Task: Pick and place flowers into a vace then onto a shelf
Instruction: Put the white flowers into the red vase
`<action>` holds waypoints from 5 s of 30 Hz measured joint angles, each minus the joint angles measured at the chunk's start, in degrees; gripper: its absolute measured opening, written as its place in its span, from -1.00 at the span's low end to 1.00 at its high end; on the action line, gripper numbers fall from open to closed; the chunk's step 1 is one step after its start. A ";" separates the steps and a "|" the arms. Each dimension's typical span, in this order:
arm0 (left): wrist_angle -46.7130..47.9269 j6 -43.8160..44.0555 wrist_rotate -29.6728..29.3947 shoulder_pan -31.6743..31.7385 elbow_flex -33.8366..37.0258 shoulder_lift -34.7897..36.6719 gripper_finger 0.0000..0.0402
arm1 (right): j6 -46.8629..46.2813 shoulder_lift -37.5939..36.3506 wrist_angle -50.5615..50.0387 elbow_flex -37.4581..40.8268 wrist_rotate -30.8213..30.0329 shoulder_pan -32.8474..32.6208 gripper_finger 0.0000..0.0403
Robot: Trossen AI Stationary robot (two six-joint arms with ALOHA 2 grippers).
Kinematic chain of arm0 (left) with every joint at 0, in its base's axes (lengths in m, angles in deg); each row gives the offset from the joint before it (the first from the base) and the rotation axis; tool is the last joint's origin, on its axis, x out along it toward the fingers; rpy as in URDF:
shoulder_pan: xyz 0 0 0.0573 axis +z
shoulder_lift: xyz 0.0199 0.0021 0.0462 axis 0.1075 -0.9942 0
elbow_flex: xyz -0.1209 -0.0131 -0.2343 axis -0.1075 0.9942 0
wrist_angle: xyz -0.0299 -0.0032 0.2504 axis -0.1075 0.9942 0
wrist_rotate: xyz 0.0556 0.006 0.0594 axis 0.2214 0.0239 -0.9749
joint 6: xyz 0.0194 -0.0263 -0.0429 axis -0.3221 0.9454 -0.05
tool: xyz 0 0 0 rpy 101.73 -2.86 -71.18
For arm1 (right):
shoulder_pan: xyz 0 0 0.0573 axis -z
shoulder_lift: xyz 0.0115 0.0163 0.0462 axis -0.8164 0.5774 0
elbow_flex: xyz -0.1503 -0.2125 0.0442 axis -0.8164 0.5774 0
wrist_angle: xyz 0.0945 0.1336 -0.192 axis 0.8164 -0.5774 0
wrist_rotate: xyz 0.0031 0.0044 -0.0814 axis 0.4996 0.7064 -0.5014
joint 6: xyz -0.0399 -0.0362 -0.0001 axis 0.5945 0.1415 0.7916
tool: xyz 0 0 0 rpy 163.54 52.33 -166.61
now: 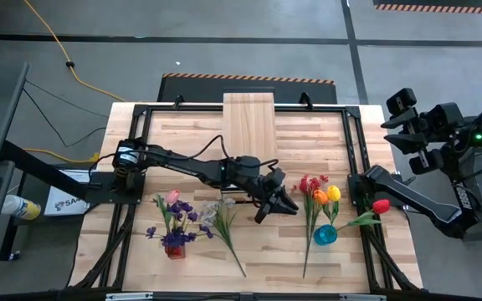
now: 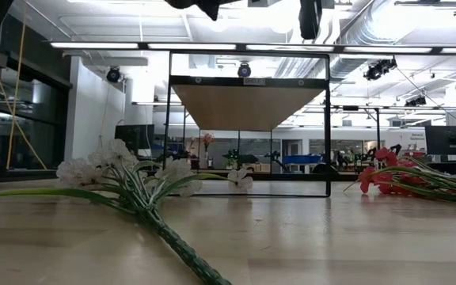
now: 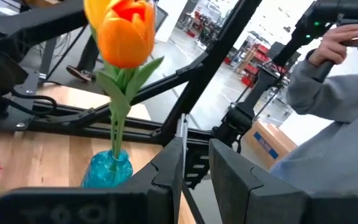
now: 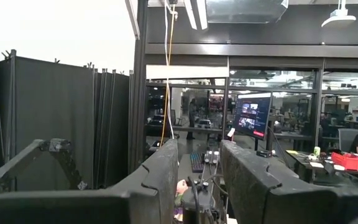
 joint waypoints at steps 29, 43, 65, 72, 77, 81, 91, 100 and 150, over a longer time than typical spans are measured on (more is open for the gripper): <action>12.53 -1.12 -3.49 -4.93 1.19 5.79 -0.44 | -3.87 0.00 0.71 0.00 -0.09 0.00 -0.44; -8.77 6.53 -5.30 -5.25 13.88 5.75 -0.44 | -6.45 0.00 1.39 0.00 -0.15 0.01 -0.44; -13.25 11.72 -1.25 -6.10 20.13 5.49 -0.44 | -6.44 0.00 3.56 -0.01 -1.78 0.00 -0.44; -11.66 14.06 1.41 -8.42 20.28 5.49 -0.44 | -6.38 0.00 3.54 -0.02 -1.80 0.00 -0.44; -9.45 15.47 1.23 -9.81 20.28 5.49 -0.44 | -6.26 0.00 3.54 -0.02 -2.08 0.02 -0.44; -6.21 15.45 -0.80 -9.73 20.24 5.49 -0.44 | -5.92 0.00 3.63 -0.02 -2.74 0.02 -0.44; 2.47 18.05 -0.53 -9.40 20.24 5.49 -0.44 | -6.34 0.00 3.91 -0.02 -2.74 0.00 -0.44; 3.80 22.58 3.02 -9.39 20.22 5.49 -0.44 | -6.30 0.00 3.91 -0.02 -2.72 0.01 -0.44; 16.61 48.86 9.22 -12.76 20.22 5.53 -0.44 | -5.81 0.00 3.89 -0.01 -1.18 0.01 -0.44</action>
